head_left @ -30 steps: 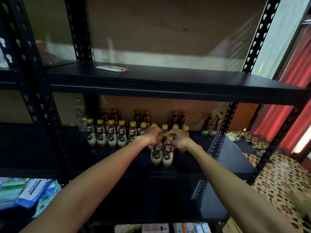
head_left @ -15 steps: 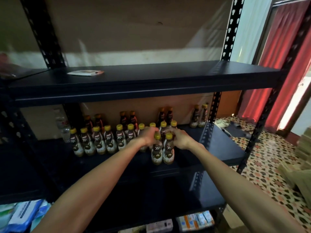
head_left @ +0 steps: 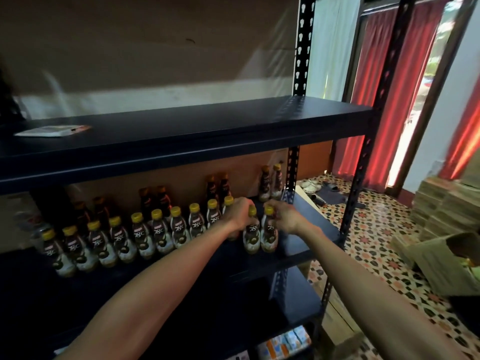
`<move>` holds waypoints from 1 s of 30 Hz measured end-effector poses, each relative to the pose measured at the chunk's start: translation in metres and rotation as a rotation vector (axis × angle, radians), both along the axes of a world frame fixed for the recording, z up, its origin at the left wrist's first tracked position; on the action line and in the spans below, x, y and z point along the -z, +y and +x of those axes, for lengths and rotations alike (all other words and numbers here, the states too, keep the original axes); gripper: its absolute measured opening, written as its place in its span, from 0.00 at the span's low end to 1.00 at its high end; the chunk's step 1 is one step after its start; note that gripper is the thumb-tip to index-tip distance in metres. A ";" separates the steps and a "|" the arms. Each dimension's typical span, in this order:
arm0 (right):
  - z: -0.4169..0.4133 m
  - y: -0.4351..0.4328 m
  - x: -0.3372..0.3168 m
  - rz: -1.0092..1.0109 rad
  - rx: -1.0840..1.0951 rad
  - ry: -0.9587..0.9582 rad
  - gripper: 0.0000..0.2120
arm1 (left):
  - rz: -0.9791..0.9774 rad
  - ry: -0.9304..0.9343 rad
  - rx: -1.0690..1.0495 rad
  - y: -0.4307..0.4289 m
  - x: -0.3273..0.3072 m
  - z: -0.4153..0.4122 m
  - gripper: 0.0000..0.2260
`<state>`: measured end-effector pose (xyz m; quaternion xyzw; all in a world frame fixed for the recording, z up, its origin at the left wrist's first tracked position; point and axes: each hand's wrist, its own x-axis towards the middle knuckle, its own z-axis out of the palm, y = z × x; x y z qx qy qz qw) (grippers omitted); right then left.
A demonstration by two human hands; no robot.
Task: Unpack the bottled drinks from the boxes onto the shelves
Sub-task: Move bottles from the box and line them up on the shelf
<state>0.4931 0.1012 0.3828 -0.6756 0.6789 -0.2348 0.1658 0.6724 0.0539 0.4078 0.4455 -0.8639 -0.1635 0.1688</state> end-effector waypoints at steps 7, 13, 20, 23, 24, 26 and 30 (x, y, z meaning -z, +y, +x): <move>-0.007 -0.021 0.003 -0.016 0.078 -0.103 0.26 | -0.093 -0.070 0.007 -0.024 0.004 -0.014 0.12; -0.010 -0.044 0.007 -0.088 0.096 -0.144 0.20 | -0.382 -0.407 -0.096 -0.045 -0.002 -0.023 0.16; -0.008 -0.062 0.014 -0.135 0.071 -0.177 0.19 | -0.364 -0.391 -0.117 -0.056 -0.009 -0.023 0.14; -0.005 -0.064 0.016 -0.157 0.070 -0.191 0.19 | -0.345 -0.377 -0.124 -0.059 -0.006 -0.021 0.15; -0.004 -0.064 0.016 -0.161 0.074 -0.196 0.19 | -0.336 -0.384 -0.127 -0.058 -0.007 -0.021 0.15; -0.004 -0.066 0.016 -0.161 0.077 -0.199 0.20 | -0.324 -0.396 -0.137 -0.058 -0.010 -0.021 0.17; -0.002 -0.066 0.014 -0.129 0.081 -0.194 0.22 | -0.303 -0.399 -0.143 -0.055 -0.009 -0.018 0.19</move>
